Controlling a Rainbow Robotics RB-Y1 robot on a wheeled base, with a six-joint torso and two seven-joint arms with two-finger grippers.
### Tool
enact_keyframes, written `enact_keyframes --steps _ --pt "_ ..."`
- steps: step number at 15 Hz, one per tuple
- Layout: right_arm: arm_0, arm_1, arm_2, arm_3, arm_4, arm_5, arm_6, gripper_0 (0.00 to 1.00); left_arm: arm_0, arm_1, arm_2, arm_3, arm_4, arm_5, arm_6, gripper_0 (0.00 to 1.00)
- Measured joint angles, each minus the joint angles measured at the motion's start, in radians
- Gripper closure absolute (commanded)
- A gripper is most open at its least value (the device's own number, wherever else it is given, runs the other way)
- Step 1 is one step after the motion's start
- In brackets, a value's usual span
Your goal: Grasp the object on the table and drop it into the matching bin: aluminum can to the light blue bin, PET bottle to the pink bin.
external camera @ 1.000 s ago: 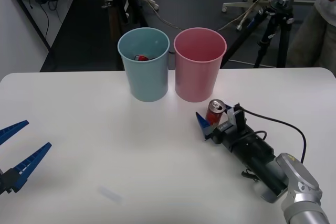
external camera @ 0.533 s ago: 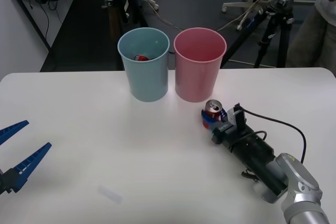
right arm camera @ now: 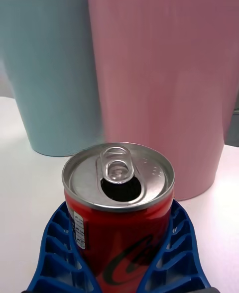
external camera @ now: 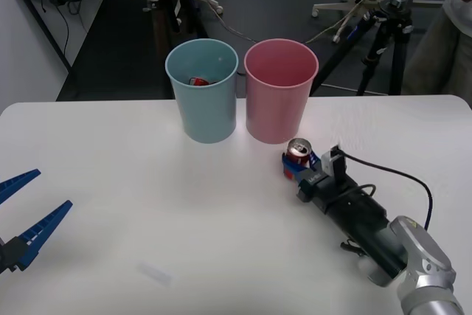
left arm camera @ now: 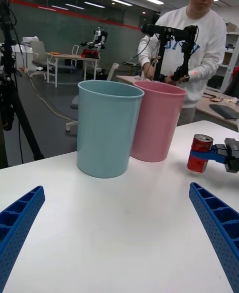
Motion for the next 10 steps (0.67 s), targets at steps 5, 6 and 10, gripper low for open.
enact_keyframes --steps 5,6,10 --pt "0.108 -0.006 0.041 -0.221 -0.001 -0.001 -0.034 1.0 0.0 0.0 0.0 0.0 0.0 0.0 0.0 0.0" --pt "0.136 -0.008 0.053 -0.283 -0.001 0.0 -0.041 1.0 0.0 0.0 0.0 0.0 0.0 0.0 0.0 0.0" --pt "0.253 -0.029 0.112 -0.537 -0.001 0.059 -0.068 1.0 0.0 0.0 0.0 0.0 0.0 0.0 0.0 0.0"
